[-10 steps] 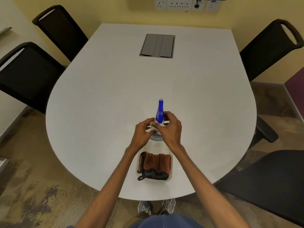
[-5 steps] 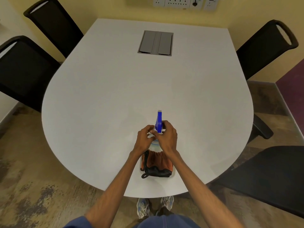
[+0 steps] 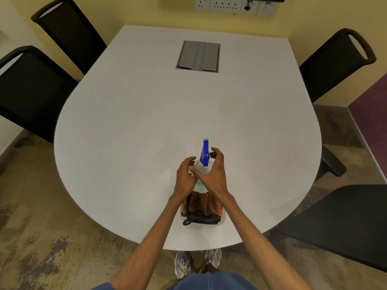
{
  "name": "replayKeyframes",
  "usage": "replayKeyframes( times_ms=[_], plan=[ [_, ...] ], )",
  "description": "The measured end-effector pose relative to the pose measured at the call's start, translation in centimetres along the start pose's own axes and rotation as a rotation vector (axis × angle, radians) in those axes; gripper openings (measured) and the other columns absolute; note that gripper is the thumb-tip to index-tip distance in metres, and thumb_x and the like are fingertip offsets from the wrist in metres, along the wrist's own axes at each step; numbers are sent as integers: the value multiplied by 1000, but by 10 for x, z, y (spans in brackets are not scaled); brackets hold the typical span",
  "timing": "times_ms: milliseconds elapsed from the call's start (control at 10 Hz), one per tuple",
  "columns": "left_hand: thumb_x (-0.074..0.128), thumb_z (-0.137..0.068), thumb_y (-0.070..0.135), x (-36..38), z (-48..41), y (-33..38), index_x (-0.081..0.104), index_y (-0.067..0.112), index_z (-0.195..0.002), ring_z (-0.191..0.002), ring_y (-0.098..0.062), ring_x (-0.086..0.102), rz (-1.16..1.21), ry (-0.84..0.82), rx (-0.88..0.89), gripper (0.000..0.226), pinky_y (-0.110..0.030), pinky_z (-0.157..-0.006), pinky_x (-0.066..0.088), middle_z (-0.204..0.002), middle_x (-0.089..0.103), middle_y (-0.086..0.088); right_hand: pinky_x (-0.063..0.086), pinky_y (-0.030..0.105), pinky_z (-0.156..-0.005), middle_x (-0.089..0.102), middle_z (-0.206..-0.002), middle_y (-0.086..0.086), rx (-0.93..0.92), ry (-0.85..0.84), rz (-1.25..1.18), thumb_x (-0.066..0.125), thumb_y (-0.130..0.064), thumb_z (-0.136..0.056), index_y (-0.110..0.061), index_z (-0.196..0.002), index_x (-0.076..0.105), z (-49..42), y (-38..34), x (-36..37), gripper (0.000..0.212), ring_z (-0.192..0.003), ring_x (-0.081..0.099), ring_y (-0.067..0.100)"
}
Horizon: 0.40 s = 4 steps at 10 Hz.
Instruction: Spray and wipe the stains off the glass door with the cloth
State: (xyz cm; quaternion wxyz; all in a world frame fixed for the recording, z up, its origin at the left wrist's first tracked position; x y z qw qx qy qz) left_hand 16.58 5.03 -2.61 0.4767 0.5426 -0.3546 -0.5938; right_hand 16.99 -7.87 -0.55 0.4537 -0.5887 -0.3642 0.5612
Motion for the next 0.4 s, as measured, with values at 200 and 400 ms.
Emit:
replayKeyframes(
  times_ms=[200,400],
  plan=[
    [66,-91,7,-26,3,15,58,10,-123,-109,-17,62,12,210,74,34,-37,-94,56,-123,64,-4,40,25,-102,43,-144,-7,-90,133,11,56,-69,-81,-27,-142,33,-2,-27,-15,78,-125,43,1],
    [54,-100,16,-59,4,35,57,17,-131,-125,-14,54,-17,368,169,31,-37,-108,46,-135,59,1,37,30,-110,44,-149,-3,-248,169,66,56,-49,-91,-19,-145,39,-5,-78,-13,64,-129,39,1]
  ],
)
Point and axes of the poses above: each hand's wrist, its own z-axis away from the middle knuckle, its own x-axis out of the palm, y = z × x, the point moved 9 cm from there along -z, towards the middle knuckle
